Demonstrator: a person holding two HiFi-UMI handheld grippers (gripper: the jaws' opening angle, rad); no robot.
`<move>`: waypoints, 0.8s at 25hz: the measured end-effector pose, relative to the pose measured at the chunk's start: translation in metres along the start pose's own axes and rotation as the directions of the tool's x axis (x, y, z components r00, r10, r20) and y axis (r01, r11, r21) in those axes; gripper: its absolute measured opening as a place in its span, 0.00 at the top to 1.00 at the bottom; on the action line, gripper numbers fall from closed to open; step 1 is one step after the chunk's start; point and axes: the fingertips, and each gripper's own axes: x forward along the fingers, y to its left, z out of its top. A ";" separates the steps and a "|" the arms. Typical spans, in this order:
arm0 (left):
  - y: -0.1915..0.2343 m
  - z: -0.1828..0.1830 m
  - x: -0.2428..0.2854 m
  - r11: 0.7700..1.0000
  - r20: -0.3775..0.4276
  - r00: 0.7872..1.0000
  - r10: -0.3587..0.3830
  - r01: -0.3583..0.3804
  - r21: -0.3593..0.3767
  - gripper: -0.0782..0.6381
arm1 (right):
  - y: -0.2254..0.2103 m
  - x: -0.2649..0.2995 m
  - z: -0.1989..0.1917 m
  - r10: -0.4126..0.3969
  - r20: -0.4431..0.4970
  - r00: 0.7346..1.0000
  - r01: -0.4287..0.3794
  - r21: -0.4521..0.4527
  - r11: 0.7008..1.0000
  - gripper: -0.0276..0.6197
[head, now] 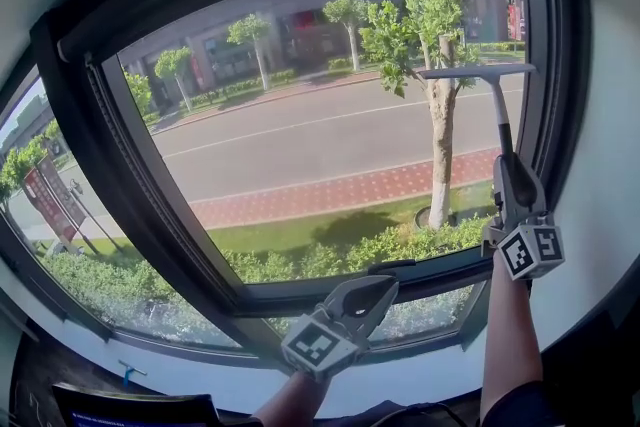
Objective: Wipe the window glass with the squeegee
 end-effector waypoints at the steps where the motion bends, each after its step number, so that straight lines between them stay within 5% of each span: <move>1: -0.001 -0.001 -0.001 1.000 -0.003 1.000 0.000 0.000 -0.002 0.89 | 0.000 -0.002 -0.002 -0.001 -0.004 1.000 0.001 0.005 1.000 0.81; 20: -0.021 -0.023 -0.024 0.998 -0.061 0.998 -0.002 -0.002 -0.064 0.89 | 0.010 -0.047 -0.052 -0.024 -0.133 0.991 0.031 0.048 0.998 0.81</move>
